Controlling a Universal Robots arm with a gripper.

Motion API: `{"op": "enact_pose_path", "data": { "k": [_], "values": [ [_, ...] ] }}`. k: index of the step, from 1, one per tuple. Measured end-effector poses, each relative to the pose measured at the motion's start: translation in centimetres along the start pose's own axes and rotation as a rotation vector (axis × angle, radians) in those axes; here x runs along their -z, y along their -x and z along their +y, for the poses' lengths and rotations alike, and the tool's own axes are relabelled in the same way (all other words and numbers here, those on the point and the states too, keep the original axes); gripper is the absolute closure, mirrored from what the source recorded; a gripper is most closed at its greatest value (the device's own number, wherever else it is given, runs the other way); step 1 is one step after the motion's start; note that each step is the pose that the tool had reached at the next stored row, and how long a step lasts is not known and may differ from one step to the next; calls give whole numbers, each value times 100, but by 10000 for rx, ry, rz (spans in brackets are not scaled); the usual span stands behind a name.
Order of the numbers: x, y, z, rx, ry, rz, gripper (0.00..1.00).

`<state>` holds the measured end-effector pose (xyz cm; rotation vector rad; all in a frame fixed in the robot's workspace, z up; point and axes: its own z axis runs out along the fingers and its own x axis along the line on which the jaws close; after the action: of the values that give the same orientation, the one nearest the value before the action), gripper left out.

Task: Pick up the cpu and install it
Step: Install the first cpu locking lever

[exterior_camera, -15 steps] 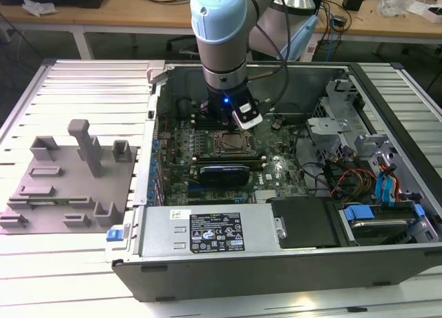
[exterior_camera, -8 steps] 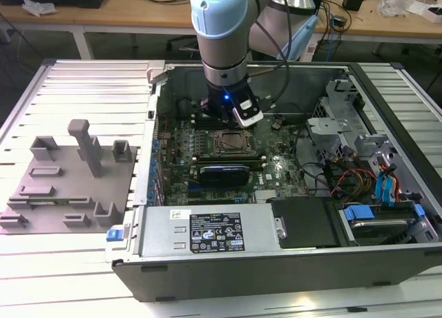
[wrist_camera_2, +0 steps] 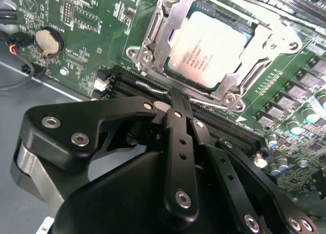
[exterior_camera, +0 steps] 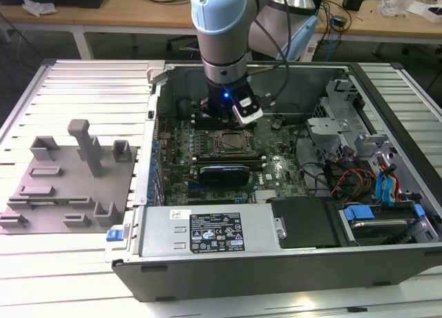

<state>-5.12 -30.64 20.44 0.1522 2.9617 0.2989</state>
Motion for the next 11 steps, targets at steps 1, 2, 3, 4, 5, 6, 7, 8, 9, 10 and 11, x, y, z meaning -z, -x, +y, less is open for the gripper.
{"op": "enact_pose_path", "data": {
  "k": [1,2,3,4,5,6,7,8,9,10,11],
  "values": [
    [-3,-2,16,3,-16,-1,89],
    [-9,-5,40,6,-39,-3,89],
    [-13,-8,64,8,-52,-5,89],
    [-18,-10,82,9,-67,-8,89],
    [-17,-10,82,12,-80,-8,89],
    [-17,-9,82,17,-100,-9,89],
    [-16,-10,82,17,-108,-9,89],
    [-16,-10,82,16,-108,-10,89],
    [-16,-10,82,16,-108,-10,89],
    [-10,-9,83,16,-111,-8,89],
    [8,-6,87,16,-108,-10,89]
  ]
}}
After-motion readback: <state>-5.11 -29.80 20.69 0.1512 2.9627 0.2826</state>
